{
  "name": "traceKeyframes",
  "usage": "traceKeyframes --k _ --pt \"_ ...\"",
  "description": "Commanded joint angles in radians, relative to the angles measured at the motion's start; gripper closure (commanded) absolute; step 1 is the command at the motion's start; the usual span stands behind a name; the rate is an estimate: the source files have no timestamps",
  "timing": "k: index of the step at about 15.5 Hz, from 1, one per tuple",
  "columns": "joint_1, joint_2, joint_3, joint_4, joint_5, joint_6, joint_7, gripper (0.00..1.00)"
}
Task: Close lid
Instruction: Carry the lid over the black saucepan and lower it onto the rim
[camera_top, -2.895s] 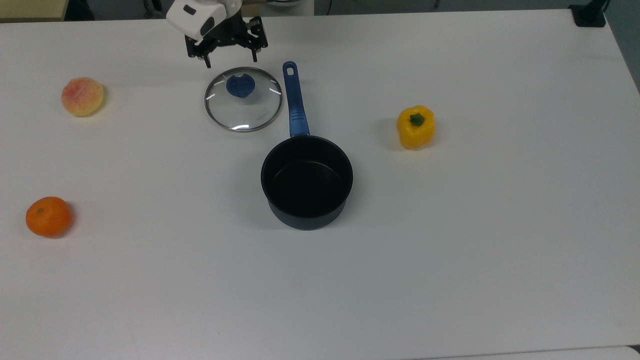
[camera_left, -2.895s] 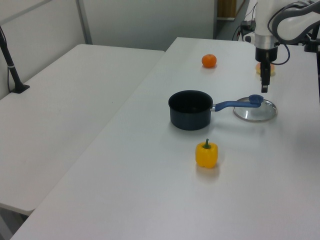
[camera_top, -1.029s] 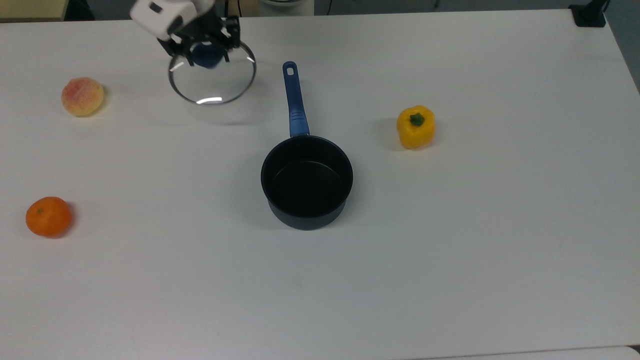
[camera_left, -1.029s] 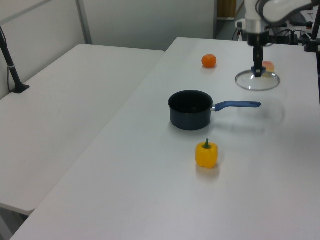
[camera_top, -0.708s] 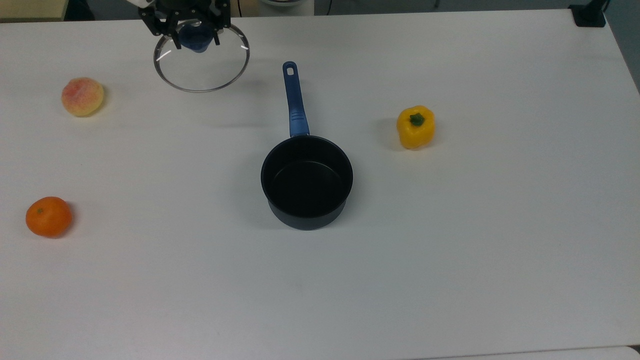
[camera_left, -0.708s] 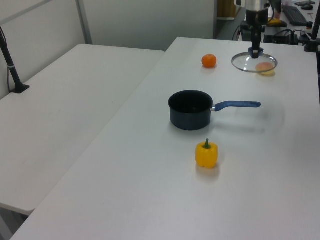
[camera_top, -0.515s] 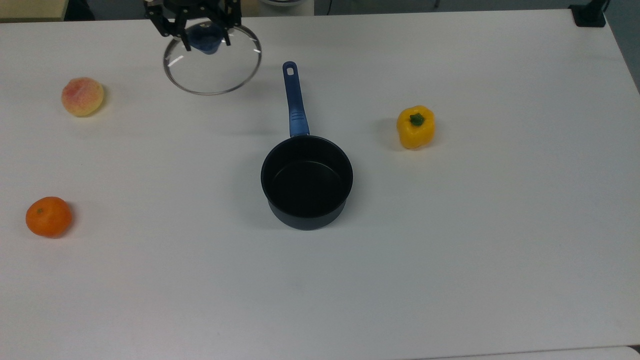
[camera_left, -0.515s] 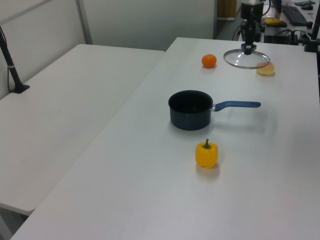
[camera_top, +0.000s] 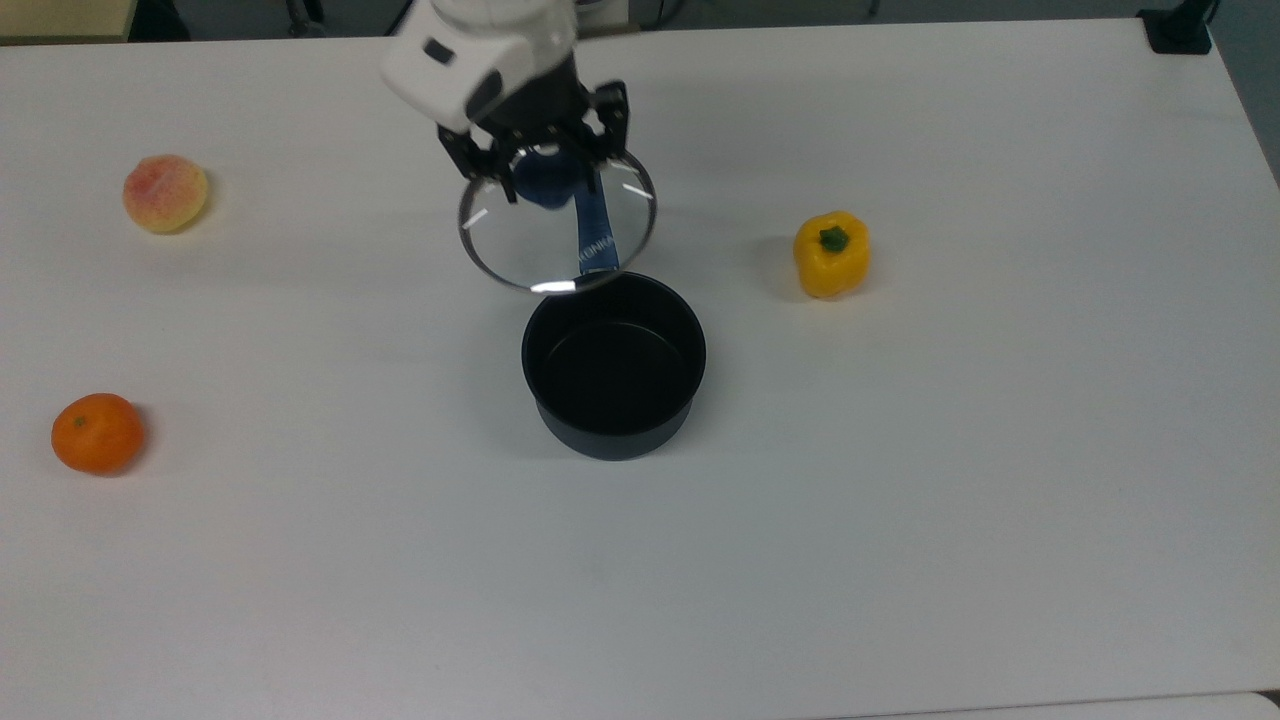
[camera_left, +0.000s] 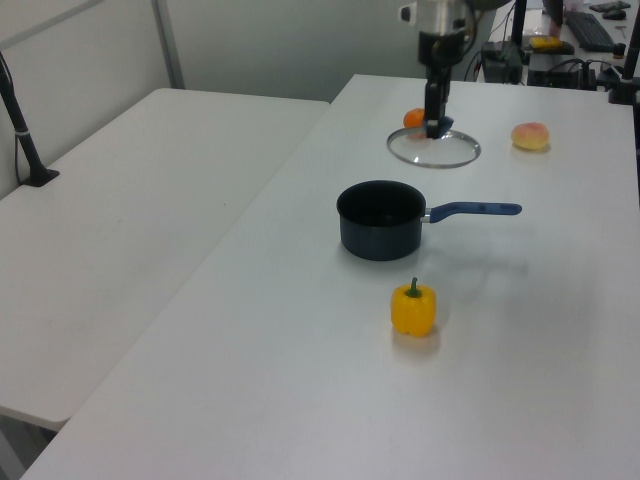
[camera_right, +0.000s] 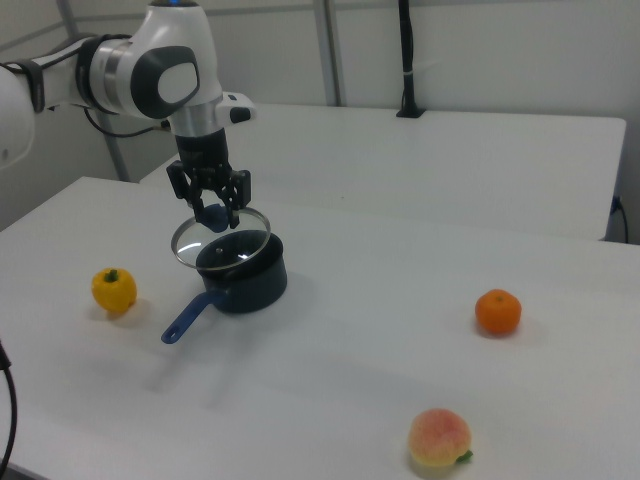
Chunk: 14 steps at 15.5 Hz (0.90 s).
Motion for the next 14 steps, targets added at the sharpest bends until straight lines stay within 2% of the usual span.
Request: traceKeyframes --k 1,5,14 --pt "0.031 0.119 -0.007 0.138 -0.003 -0.029 0.025 0.98" --pt "0.046 0.188 -0.007 0.185 -0.004 0.005 0.027 0.98" --pt "0.062 0.253 -0.007 0.185 -0.03 0.12 0.025 0.98"
